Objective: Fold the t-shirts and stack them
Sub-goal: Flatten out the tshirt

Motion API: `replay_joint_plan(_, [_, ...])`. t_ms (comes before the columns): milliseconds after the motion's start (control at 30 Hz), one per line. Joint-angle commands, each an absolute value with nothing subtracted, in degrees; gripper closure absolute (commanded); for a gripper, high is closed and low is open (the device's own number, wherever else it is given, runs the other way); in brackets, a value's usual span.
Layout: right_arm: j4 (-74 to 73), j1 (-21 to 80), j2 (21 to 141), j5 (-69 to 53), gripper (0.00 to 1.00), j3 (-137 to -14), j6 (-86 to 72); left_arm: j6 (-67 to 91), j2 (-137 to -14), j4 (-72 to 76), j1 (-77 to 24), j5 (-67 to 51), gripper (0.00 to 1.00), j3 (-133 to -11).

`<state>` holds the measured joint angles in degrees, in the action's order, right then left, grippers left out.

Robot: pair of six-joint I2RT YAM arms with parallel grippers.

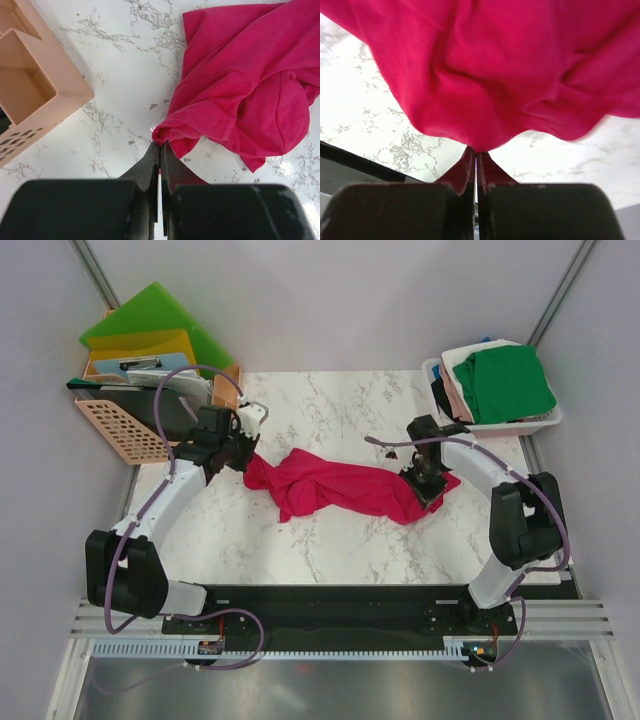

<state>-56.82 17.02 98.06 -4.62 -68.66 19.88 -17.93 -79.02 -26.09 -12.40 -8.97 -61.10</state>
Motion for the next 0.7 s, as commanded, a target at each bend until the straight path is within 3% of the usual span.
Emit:
replay_joint_plan(0, [-57.74, 16.79, 89.33, -5.46, 1.0, -77.75, 18.46, -19.25, -77.96, -24.17, -12.83, -8.7, 0.98, -60.91])
replay_joint_plan(133, [-57.04, 16.79, 85.87, -0.99, 1.0, -86.38, 17.67, -18.99, -78.48, -24.08, -13.09, -9.14, 0.98, -60.91])
replay_joint_plan(267, [-56.34, 16.61, 90.16, 0.44, 0.99, -90.44, 17.32, -18.81, -78.84, -24.17, -13.71, -9.49, 0.98, -60.65])
replay_joint_plan(300, [-56.34, 16.61, 93.22, 0.09, 0.88, -90.18, 17.23, -18.81, -78.49, -24.17, -13.8, -9.41, 0.98, -60.56])
replay_joint_plan(333, [-56.51, 16.7, 94.82, 0.09, 0.56, -90.0, 16.97, -18.98, -78.4, -24.26, -13.89, -9.23, 0.98, -60.3])
replay_joint_plan(367, [-55.99, 16.61, 96.05, 0.09, 0.47, -88.35, 17.05, -19.25, -77.96, -24.26, -13.89, -9.05, 0.98, -60.12])
replay_joint_plan(467, [-51.44, 16.44, 95.63, -2.54, 0.32, -83.51, 16.17, -20.04, -76.03, -24.34, -13.89, -8.26, 0.98, -58.8])
replay_joint_plan(667, [-49.58, 16.35, 96.23, -2.74, 0.27, -79.02, 14.94, -20.13, -75.23, -24.26, -14.06, -8.44, 0.98, -58.01])
